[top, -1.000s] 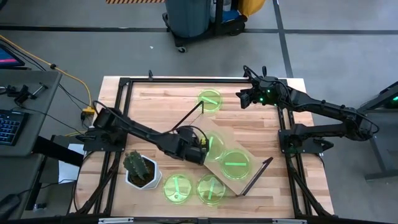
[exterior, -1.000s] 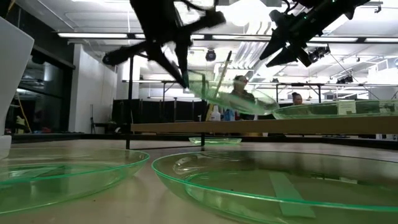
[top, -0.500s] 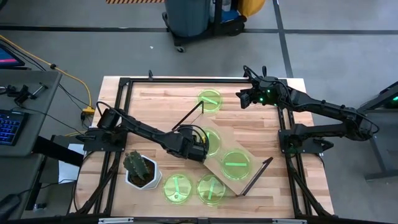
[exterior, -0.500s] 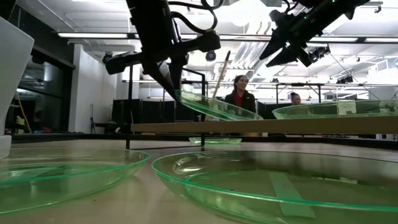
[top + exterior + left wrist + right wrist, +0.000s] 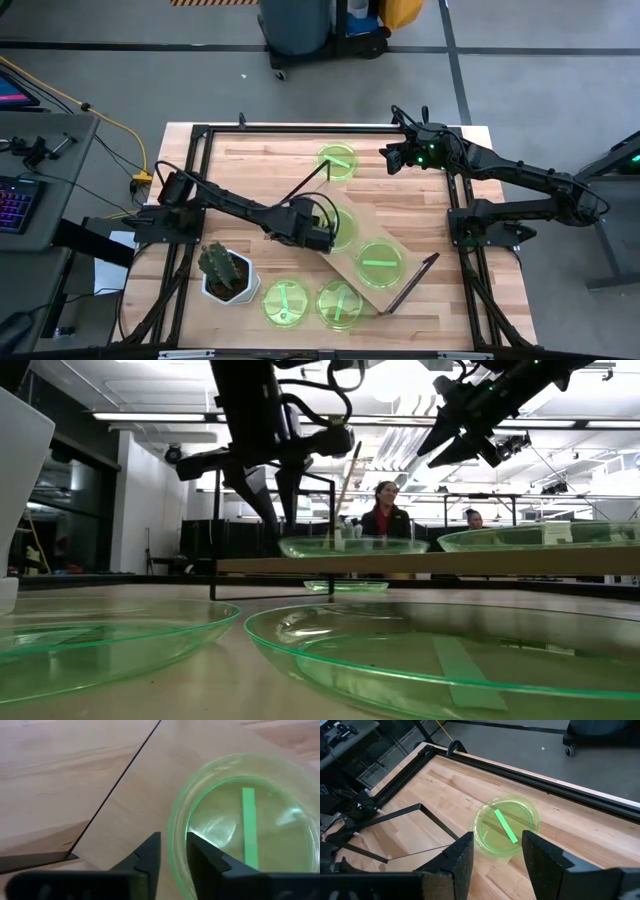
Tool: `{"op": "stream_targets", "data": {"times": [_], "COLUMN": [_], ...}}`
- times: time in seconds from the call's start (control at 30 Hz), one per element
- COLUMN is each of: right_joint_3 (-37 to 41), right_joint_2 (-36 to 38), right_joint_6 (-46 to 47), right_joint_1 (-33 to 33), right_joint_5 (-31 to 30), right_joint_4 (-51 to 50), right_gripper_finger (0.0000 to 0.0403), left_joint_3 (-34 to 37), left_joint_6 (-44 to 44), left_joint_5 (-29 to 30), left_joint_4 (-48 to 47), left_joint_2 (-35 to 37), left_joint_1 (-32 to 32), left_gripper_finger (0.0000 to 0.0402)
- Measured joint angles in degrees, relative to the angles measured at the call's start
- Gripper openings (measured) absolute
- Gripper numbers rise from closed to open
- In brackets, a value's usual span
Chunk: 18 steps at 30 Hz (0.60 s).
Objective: Place and stack plates onto a shelf
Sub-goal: Put the top left transparent green plate on the shelf, then stack the top center transparent green plate on top of the left transparent green plate on the shelf
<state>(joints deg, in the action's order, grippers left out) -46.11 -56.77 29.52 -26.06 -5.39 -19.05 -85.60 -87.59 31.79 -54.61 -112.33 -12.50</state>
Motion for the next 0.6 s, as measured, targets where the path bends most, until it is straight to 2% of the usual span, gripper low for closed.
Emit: {"op": "stream_targets", "data": {"times": [0.17,0.3,0.47,0.6], "right_joint_3": [0.00,0.00,-0.01,-0.02], "right_joint_2": [0.02,0.02,0.04,0.04], "right_joint_6": [0.42,0.45,2.16,2.64], "right_joint_1": [0.00,0.01,-0.04,-0.04], "right_joint_5": [0.02,0.01,2.45,4.12], "right_joint_4": [0.00,0.04,0.53,0.50], "right_gripper_finger": [0.0151,0.0151,0.0151,0.0151], "left_joint_3": [0.04,0.07,0.07,0.07], "left_joint_6": [5.00,13.19,23.95,30.99], "left_joint_5": [-2.89,-5.45,-9.94,-10.53], "left_joint_4": [1.77,5.44,8.82,9.02], "left_joint_2": [1.55,4.29,8.21,12.70], "left_joint_1": [1.08,1.72,2.43,3.98], "left_gripper_finger": [0.0129,0.0151,0.0160,0.0161]}}
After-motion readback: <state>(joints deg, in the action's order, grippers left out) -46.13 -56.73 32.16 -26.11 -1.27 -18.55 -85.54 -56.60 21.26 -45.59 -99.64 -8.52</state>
